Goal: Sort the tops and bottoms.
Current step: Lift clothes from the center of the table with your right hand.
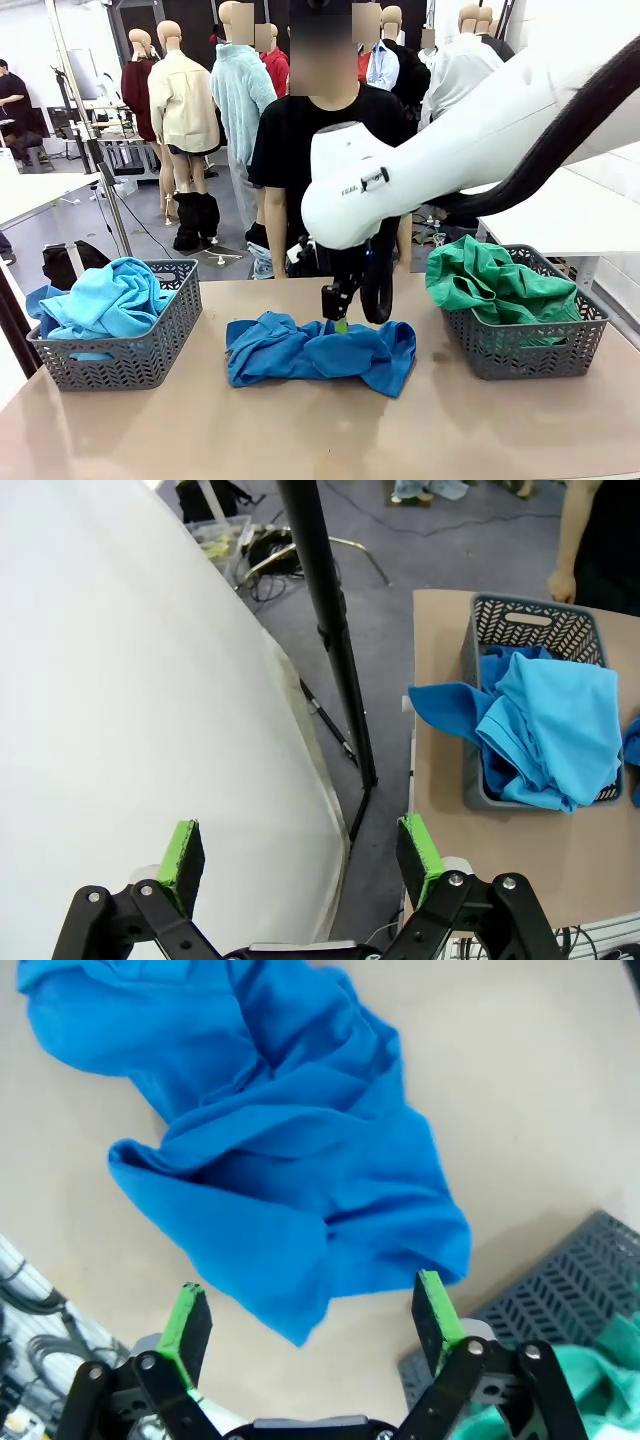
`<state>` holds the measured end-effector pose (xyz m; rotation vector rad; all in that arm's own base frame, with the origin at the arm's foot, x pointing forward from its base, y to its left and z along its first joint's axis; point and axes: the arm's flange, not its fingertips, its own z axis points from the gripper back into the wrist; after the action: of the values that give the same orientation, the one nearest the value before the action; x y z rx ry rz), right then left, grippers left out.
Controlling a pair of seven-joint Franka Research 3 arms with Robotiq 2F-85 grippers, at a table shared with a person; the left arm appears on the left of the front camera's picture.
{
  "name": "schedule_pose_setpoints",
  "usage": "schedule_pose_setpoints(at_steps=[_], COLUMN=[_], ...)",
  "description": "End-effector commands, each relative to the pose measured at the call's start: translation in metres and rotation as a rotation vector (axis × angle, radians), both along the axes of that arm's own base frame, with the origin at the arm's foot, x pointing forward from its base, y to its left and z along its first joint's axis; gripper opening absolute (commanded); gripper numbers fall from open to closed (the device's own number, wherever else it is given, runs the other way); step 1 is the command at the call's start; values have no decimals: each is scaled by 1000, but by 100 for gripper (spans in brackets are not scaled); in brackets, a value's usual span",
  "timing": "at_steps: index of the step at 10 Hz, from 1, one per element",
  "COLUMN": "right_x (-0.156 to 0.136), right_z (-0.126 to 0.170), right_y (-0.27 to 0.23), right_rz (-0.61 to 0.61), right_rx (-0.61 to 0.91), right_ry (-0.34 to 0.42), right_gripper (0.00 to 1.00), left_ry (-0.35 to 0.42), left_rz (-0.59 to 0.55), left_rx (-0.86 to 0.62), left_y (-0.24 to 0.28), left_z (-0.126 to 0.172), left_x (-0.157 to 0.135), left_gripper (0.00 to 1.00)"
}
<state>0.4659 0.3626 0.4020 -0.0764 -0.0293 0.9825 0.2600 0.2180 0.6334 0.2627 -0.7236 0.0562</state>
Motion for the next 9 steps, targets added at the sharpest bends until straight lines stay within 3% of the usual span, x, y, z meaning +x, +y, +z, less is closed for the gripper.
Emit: schedule_pose_setpoints(at_steps=[1, 4, 7, 9], right_x=[-3, -10, 1, 1], right_z=[-23, -45, -55, -55], right_y=[3, 9, 15, 16], right_rz=[65, 84, 70, 78], right_rx=[32, 27, -25, -28], right_ry=[16, 79, 20, 23], right_gripper=[100, 100, 100, 62], left_ry=[-1, -1, -1, -1], left_rz=[-18, -18, -18, -18], left_rx=[1, 1, 1, 1], left_y=[1, 1, 1, 1], left_z=[-2, -2, -2, -2], left_x=[-1, -1, -1, -1], left_gripper=[100, 100, 100, 100])
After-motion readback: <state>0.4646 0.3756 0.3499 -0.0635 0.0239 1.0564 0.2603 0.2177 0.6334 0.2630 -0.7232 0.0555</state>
